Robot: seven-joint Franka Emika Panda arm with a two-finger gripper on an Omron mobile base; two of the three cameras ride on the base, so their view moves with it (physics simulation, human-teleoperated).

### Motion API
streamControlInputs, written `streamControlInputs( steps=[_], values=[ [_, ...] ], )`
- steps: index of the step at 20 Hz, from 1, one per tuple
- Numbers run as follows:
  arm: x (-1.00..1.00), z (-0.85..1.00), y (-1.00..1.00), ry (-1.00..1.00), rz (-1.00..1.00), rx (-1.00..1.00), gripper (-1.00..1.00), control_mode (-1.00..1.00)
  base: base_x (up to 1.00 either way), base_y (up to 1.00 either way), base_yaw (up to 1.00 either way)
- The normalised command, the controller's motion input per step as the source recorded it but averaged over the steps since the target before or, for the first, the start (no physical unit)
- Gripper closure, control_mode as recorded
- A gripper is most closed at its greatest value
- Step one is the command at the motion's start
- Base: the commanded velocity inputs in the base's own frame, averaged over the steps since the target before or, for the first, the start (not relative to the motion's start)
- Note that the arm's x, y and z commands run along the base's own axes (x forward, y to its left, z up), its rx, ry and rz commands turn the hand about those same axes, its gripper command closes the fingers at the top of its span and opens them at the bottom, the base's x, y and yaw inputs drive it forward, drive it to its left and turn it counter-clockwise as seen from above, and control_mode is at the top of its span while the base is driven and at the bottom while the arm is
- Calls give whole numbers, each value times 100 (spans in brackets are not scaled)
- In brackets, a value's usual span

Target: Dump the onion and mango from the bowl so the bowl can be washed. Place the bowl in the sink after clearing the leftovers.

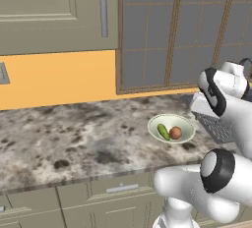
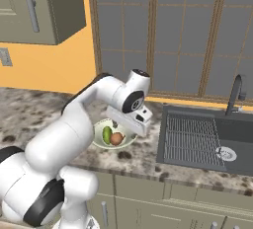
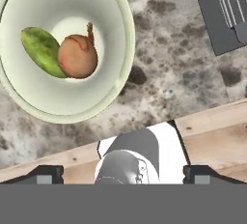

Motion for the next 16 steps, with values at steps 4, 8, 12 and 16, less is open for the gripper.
streamControlInputs(
  steps=[4,8,12,16],
  values=[
    [0,-60,-10,-7,-8,14,-100,-100,0,0,0],
    [4,-7,0,0,0,4,-100,-100,0,0,0],
    [10,-41,0,0,0,16,-100,-100,0,0,0],
    [16,-29,0,0,0,8,-100,-100,0,0,0]
  ],
)
